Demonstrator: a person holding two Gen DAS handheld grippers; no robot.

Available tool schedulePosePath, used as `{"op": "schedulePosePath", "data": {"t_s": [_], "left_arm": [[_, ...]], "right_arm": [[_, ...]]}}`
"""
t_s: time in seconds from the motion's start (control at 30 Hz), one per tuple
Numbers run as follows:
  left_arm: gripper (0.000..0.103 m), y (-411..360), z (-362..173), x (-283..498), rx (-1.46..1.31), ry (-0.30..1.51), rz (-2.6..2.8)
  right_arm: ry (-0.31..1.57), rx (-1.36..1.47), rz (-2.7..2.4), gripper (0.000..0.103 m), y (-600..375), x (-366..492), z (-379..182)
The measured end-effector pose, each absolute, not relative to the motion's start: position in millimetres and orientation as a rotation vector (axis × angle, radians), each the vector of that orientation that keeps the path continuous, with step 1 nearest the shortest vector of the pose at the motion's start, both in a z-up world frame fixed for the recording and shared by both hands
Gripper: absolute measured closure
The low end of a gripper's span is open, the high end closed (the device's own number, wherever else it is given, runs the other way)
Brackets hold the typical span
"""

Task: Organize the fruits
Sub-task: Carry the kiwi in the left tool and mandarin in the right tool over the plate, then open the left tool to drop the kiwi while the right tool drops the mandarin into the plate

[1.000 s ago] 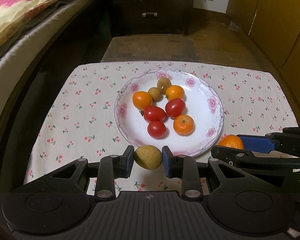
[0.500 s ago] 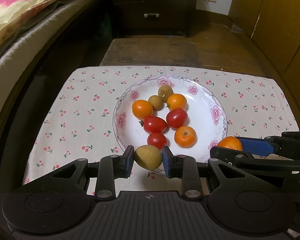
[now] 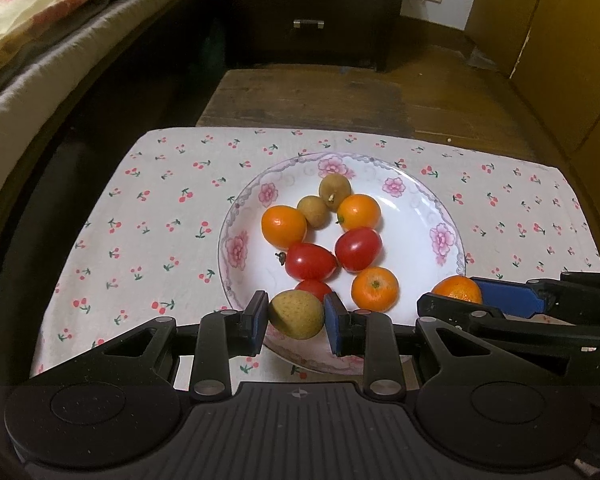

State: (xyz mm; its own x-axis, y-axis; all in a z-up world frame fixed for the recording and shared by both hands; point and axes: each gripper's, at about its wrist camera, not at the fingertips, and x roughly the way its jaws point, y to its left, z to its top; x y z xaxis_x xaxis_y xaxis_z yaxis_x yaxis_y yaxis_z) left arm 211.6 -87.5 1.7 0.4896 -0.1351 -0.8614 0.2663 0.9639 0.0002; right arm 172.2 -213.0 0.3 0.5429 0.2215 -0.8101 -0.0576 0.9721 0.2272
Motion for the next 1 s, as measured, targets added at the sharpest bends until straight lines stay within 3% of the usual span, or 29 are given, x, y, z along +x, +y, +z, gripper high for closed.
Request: {"op": "schedulePosePath", "data": {"t_s": [0.57,0.8,1.0], "left_arm": [[0.065,-89.3,-8.8,225.5,0.136,1.039,-0.219],[0.054,-86.1,-6.3,226.4,0.12,1.028,-0.207],[0.052,-84.6,-5.0,227.3,0.104,1.027,-0.209]], "right_arm": [[0.982,0.197,0.164,0.068,-215.5,188.2,-11.7],[0.972,0.203,0.154,0.068,-217.4,189.1,-10.4],[0.969,0.216,0.15,0.067,-219.5,189.7,-10.3]]}}
